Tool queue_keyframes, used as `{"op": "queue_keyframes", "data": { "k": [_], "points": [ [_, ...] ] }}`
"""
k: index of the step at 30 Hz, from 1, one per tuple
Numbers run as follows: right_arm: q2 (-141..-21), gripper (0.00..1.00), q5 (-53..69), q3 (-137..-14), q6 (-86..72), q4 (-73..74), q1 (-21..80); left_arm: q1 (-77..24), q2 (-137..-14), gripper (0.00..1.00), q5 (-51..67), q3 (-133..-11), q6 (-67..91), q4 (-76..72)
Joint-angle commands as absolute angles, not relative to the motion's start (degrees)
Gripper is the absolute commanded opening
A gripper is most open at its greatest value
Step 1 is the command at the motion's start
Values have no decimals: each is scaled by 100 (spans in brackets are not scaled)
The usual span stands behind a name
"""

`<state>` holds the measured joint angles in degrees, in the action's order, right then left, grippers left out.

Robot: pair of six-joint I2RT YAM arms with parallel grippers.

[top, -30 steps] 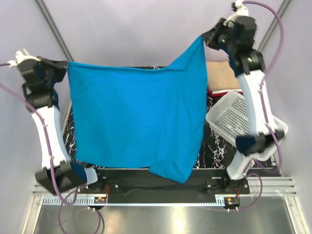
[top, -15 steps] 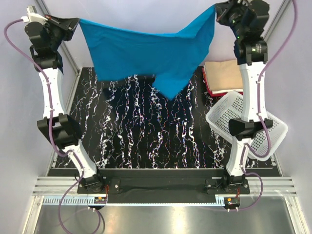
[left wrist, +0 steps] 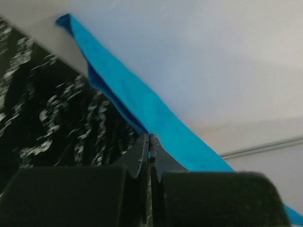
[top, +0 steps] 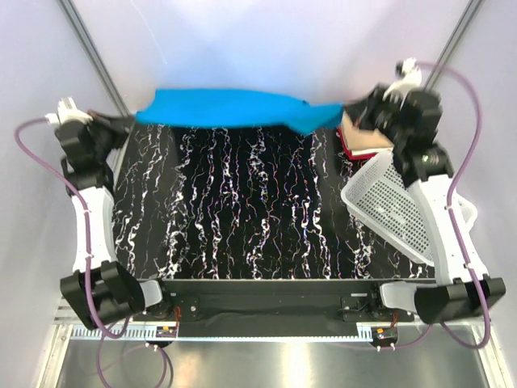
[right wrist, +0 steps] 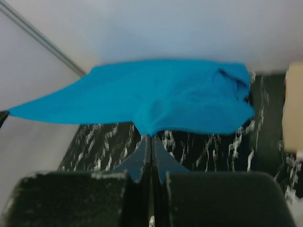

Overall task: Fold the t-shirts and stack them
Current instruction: Flatten the tshirt out

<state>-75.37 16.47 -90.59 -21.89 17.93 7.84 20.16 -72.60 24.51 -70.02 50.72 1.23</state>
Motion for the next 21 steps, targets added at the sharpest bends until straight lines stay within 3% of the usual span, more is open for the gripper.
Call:
{"op": "queue_keyframes", "data": {
  "k": [1,8,15,21],
  "points": [
    [-6858,0,1837,-7413,-2645,1257,826,2214,-6953,0,1741,-6128,4465,325],
    [-6749,0,2145,-4645,-3164,414,1063,2663,-7092,0,818,-4528,4586,827],
    [-7532,0,2329,-3798,-3349,-121,1265,2856,-8120,0,1229,-3973,5133,660],
    [-7085,0,2181,-3559,-3340,304,1485,2856,-7770,0,468,-3630,4984,685]
  ]
}}
